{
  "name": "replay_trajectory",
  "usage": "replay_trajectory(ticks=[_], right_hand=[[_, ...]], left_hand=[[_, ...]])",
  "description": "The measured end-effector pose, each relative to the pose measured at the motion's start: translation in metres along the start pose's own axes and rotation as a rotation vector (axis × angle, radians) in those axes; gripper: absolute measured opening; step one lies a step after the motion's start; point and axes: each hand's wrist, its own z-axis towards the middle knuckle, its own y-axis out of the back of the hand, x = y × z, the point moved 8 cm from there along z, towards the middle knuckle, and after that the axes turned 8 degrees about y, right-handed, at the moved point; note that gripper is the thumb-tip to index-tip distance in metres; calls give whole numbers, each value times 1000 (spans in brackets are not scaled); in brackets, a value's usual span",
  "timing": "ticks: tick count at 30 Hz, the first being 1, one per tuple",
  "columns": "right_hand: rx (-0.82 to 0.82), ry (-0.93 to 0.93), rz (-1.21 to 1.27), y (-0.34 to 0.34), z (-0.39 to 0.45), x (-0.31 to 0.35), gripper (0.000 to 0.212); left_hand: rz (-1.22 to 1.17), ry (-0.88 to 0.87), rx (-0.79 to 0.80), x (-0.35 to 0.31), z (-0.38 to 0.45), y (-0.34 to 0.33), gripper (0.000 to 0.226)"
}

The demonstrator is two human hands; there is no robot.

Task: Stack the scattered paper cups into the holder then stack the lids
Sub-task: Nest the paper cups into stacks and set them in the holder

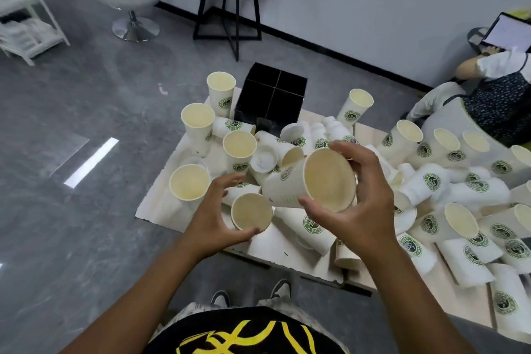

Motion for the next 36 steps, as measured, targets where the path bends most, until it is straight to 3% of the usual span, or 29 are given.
replay_trajectory(ticks=[9, 15, 21, 27, 36], right_hand=[[210, 169, 15, -81, -2, 13, 84], [308, 75, 14, -136, -28, -33, 81], [444, -13, -43, -169, -49, -63, 92], [388, -16, 34, -142, -55, -65, 92], [231, -168, -23, -31, -87, -114, 84]], left_hand=[[-21, 41, -24, 3, -9, 9, 111], [15, 20, -13, 13, -15, 1, 108], [55, -31, -16, 13, -20, -7, 110], [85, -137, -25, -9, -23, -9, 105], [102, -252, -44, -81, -15, -45, 99]])
